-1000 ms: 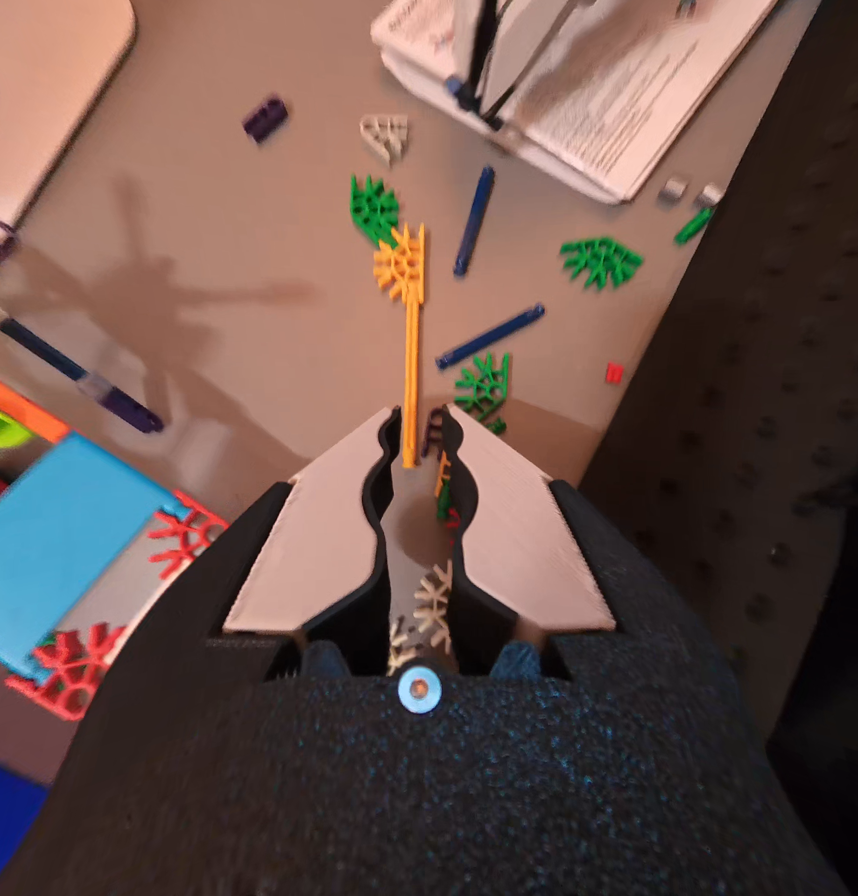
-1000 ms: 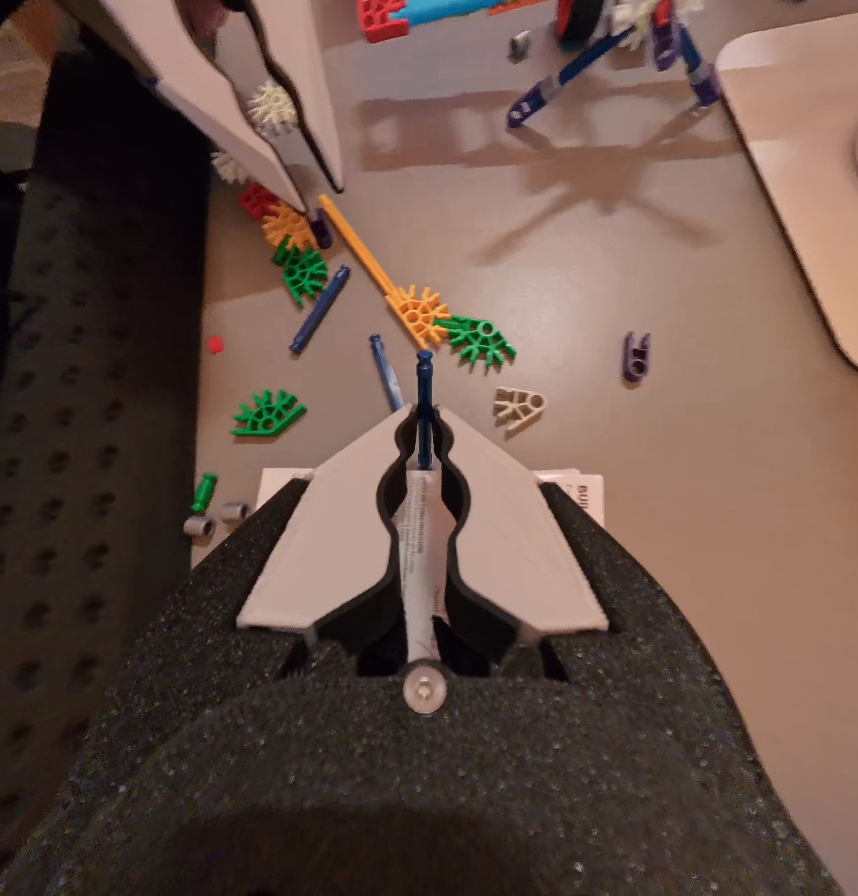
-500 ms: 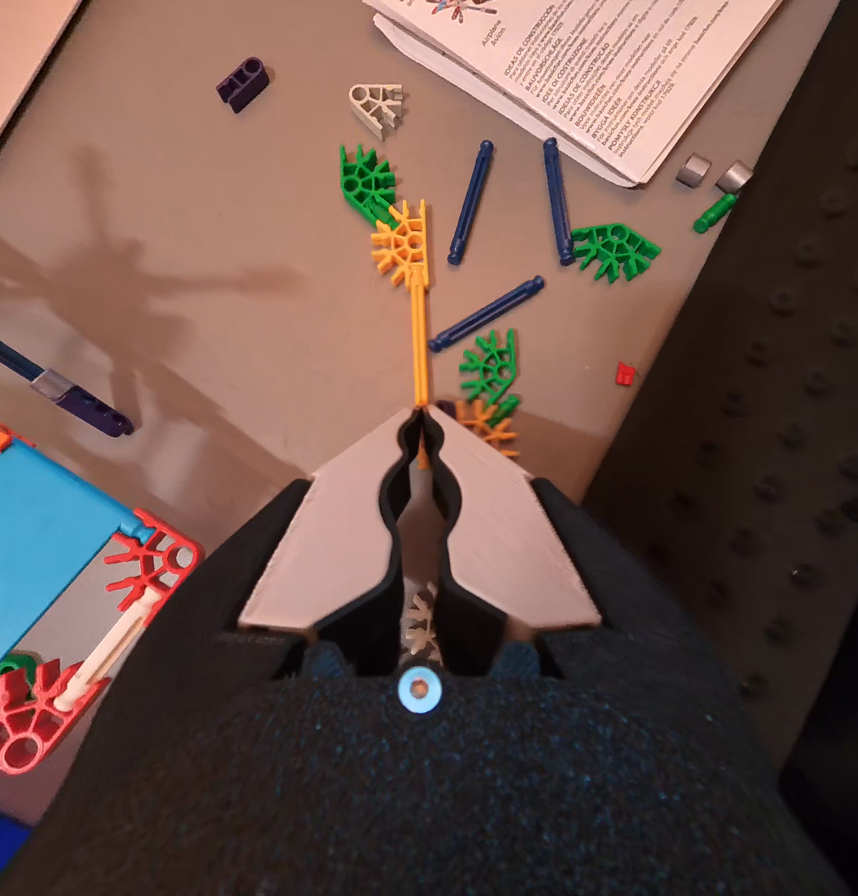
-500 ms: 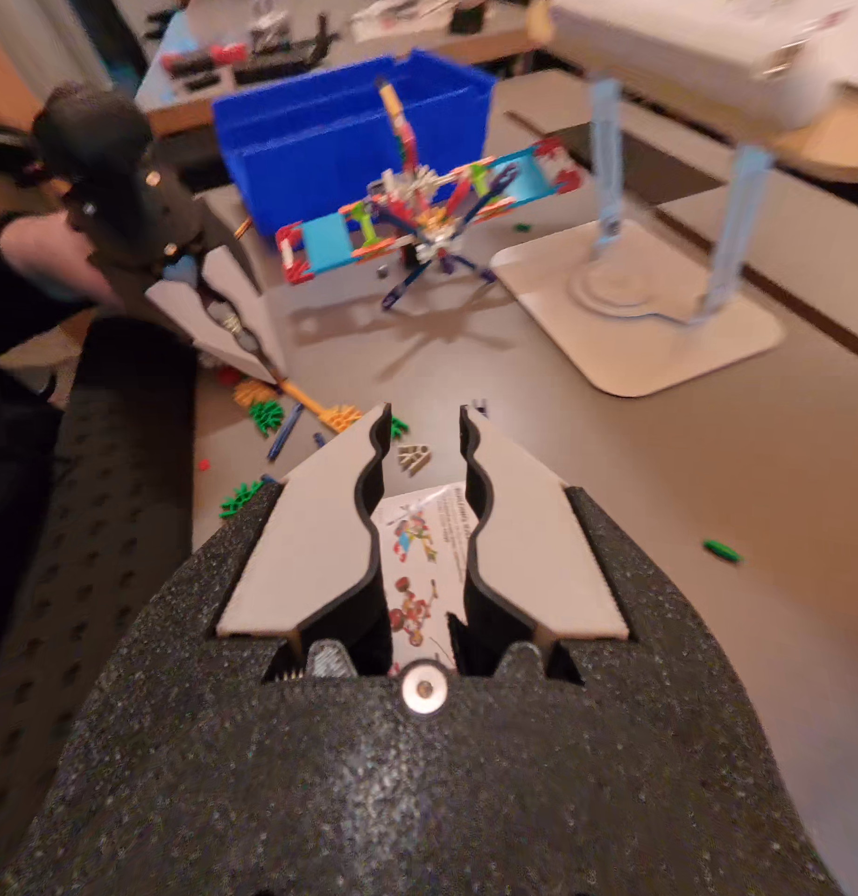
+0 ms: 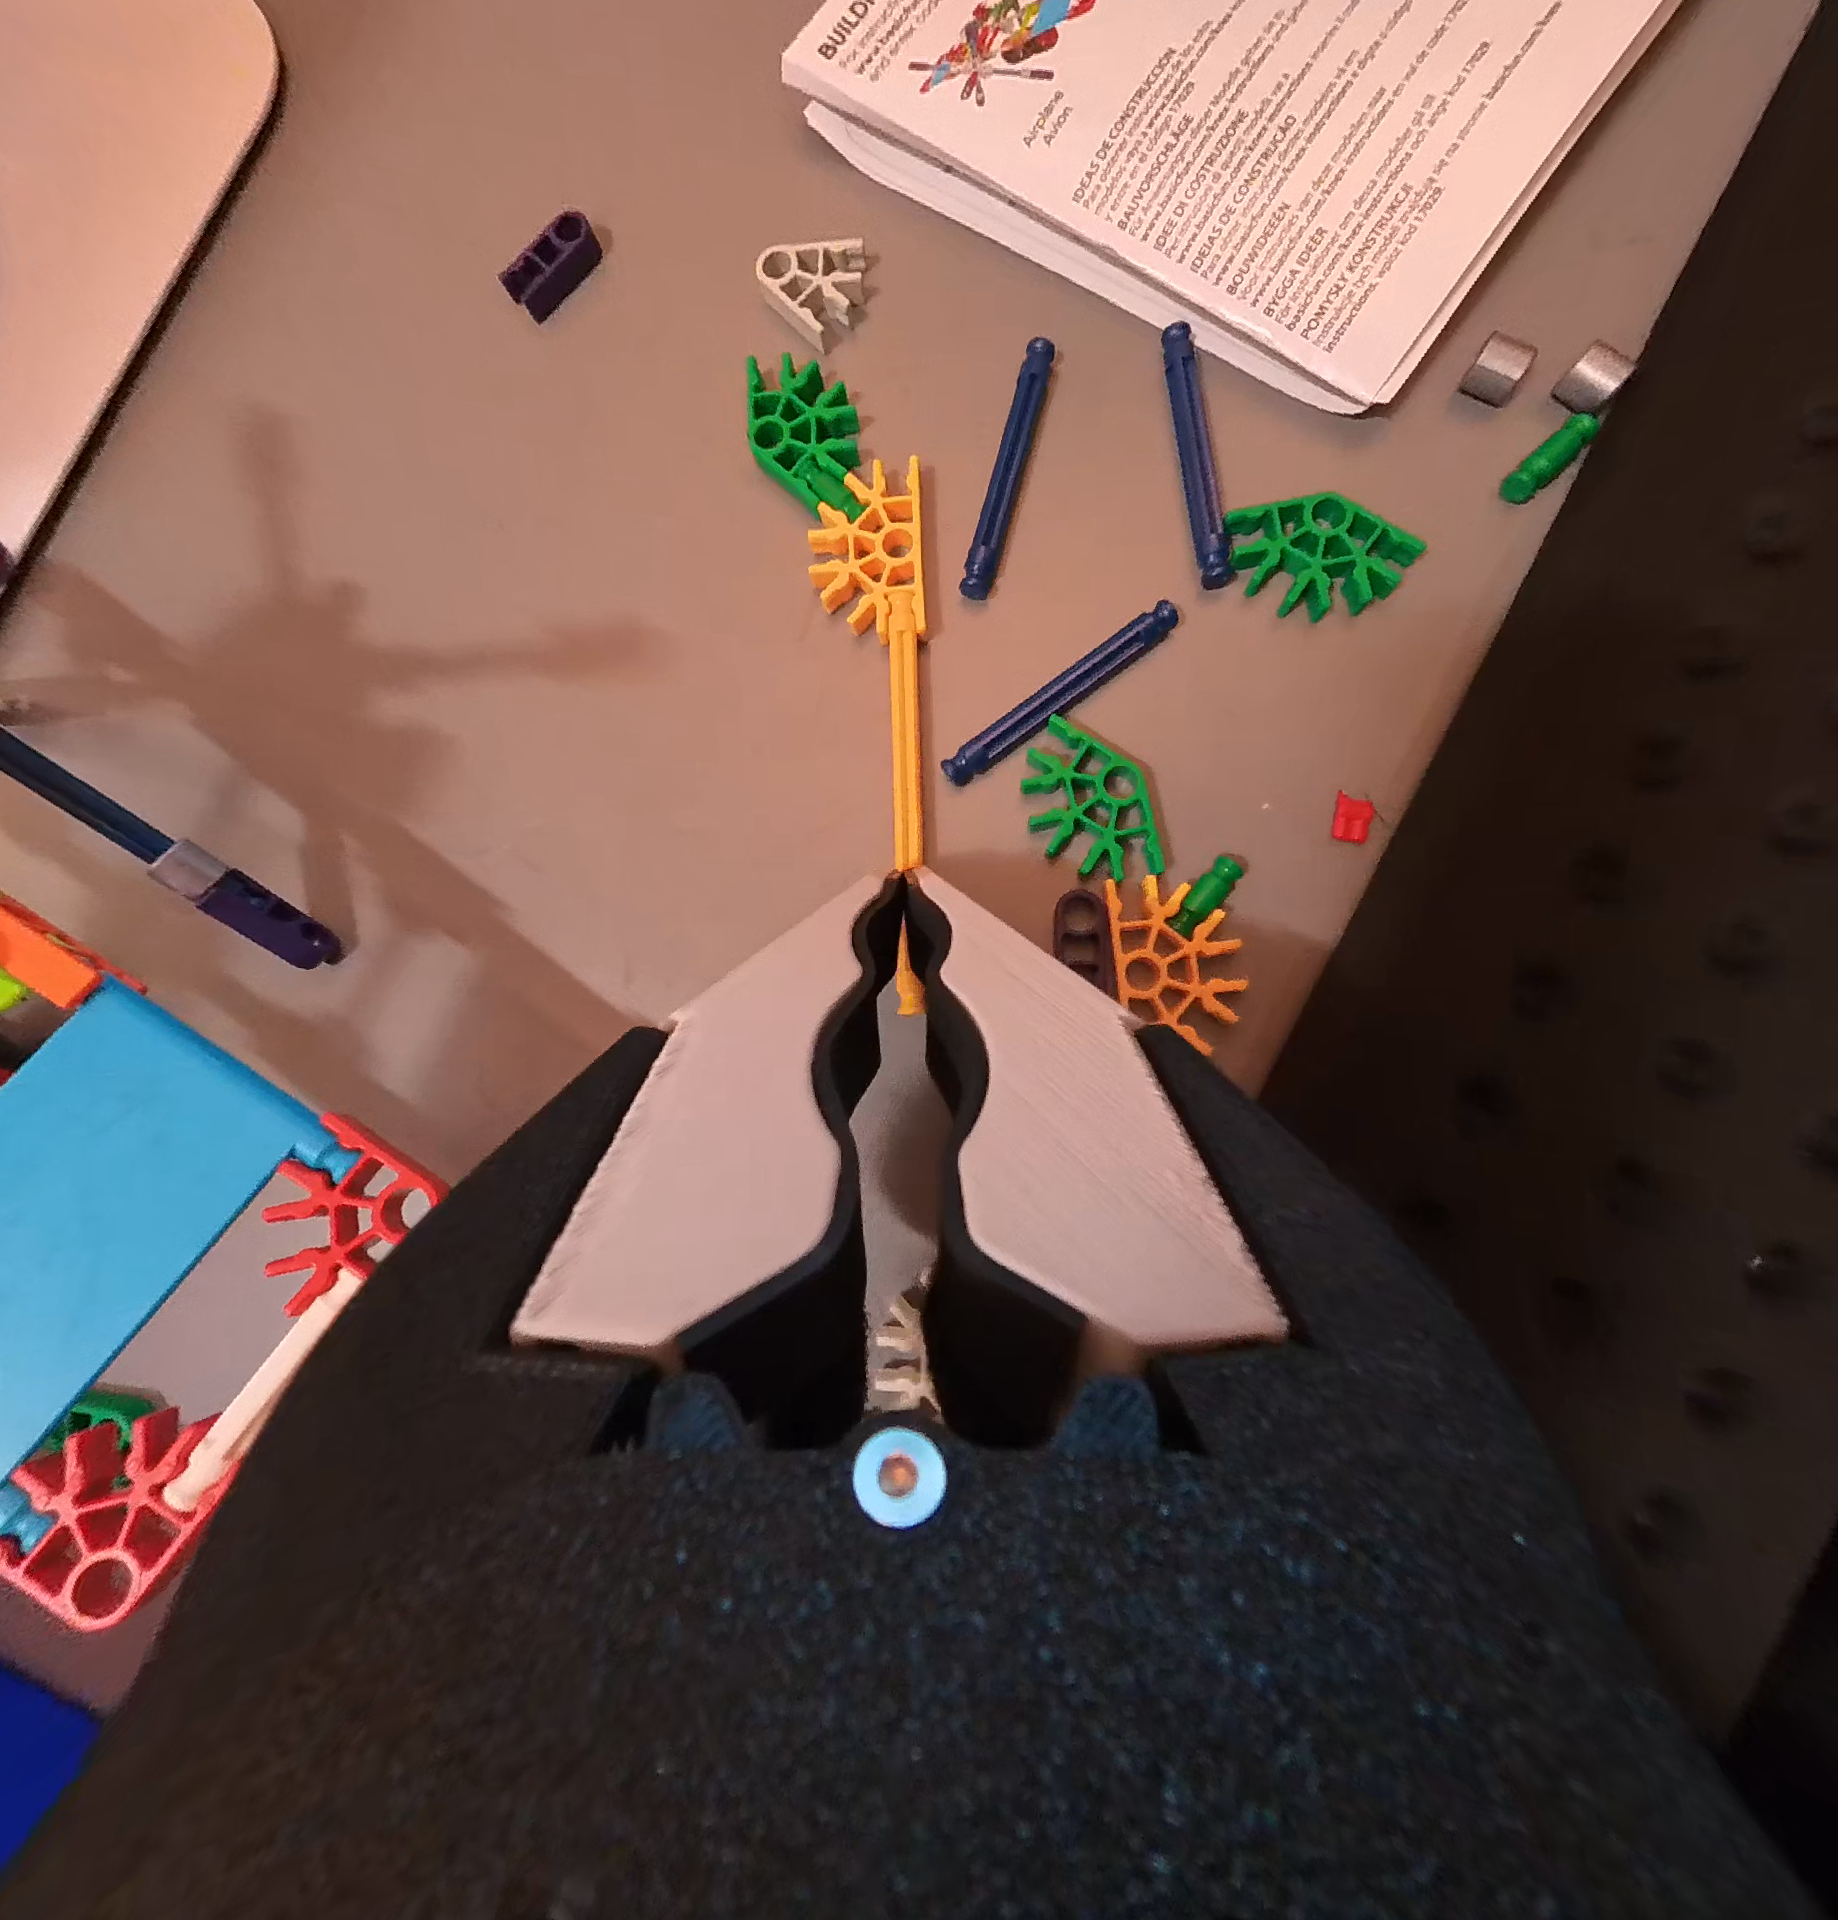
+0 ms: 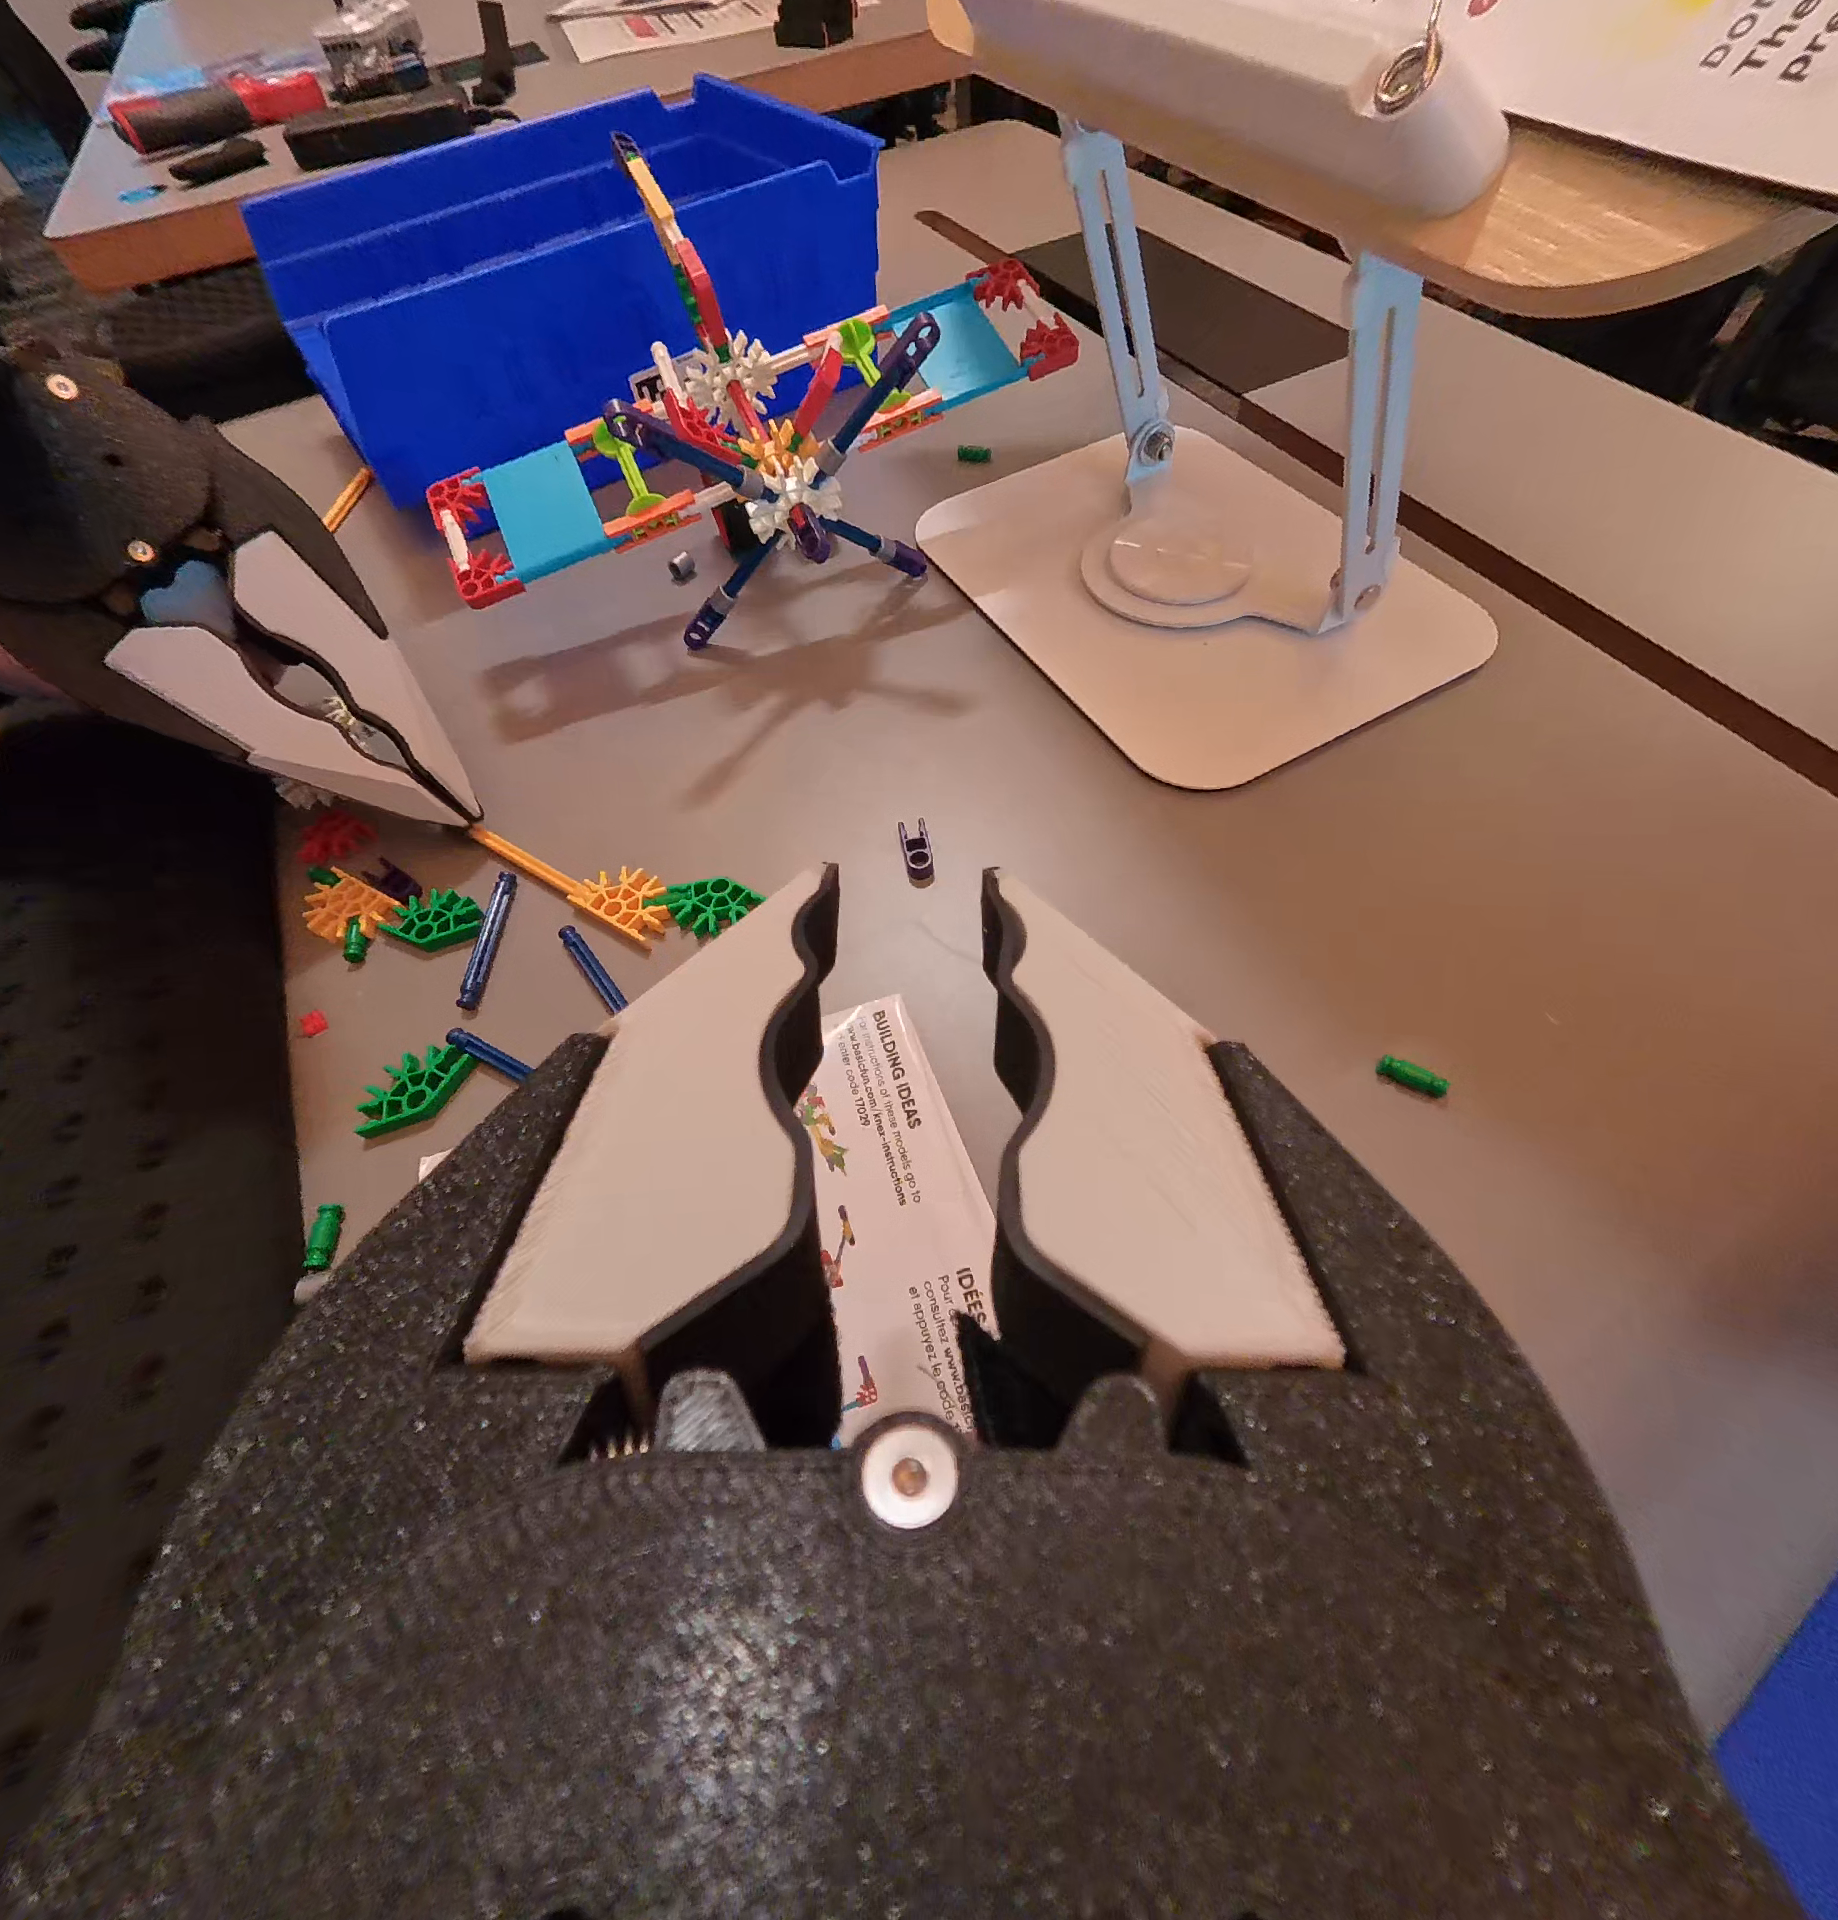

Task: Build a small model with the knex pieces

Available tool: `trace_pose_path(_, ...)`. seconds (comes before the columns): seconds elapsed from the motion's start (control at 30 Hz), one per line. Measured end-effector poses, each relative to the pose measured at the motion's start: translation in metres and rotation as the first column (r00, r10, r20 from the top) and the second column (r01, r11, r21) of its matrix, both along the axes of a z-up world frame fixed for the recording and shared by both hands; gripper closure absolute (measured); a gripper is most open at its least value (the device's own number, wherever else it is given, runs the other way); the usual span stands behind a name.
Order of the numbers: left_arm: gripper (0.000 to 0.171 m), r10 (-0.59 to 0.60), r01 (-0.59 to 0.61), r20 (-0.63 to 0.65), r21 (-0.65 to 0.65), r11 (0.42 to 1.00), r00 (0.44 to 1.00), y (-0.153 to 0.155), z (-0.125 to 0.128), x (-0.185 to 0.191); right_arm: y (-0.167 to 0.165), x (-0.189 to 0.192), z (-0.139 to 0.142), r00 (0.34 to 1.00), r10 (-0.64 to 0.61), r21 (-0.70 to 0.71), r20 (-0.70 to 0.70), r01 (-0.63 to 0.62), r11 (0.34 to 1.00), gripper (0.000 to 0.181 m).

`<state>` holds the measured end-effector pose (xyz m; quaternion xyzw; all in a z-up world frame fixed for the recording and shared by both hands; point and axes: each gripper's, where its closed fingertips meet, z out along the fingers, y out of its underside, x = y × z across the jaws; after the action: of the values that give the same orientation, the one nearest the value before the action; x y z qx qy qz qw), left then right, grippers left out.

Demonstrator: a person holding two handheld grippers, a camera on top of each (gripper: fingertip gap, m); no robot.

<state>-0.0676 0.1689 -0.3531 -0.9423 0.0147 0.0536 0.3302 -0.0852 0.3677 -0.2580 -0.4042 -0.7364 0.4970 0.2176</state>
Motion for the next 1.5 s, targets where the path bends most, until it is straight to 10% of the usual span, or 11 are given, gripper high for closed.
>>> trace_pose_path(0.73,0.167,0.016,-0.016,0.081,0.0,1.0,0.997,0.001,-0.009,0.004,0.002,-0.001,-0.008,1.0,-0.01,0.045,0.016,0.01,0.999,0.154)
trace_pose_path(1.07,0.167,-0.02,0.025,-0.246,0.016,1.0,0.969,0.006,0.009,-0.01,-0.006,-0.003,-0.016,0.999,0.011,0.05,0.039,-0.013,0.999,0.154)
trace_pose_path(1.5,0.167,-0.091,0.177,-0.646,0.07,0.982,0.758,0.035,0.06,-0.021,-0.044,-0.009,-0.027,0.95,0.236,-0.236,0.202,-0.187,0.954,0.153)
